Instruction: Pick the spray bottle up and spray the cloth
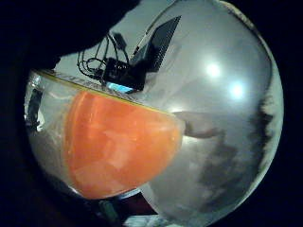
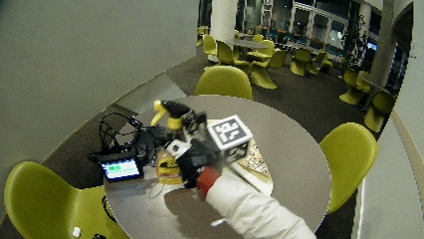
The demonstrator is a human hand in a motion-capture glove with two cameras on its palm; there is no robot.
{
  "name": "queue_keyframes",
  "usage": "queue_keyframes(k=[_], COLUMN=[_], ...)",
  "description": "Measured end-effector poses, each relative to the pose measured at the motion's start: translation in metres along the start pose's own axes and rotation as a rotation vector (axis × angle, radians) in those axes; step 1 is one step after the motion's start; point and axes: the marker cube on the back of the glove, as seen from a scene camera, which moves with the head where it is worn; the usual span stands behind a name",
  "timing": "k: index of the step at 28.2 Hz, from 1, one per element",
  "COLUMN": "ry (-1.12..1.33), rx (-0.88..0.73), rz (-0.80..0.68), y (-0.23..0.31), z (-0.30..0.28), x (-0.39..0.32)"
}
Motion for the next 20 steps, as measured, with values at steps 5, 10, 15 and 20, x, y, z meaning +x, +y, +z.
queue_keyframes(k=[5, 10, 15, 20], ry=[-0.074, 0.002, 0.055, 0.055], rx=[-0.045, -0.091, -0.161, -0.208], rz=[0.011, -0.008, -0.008, -0.031], y=[0.002, 0.002, 0.006, 0.021], z=[0.034, 0.051, 0.067, 0.046], x=[0.022, 0.027, 0.029, 0.014])
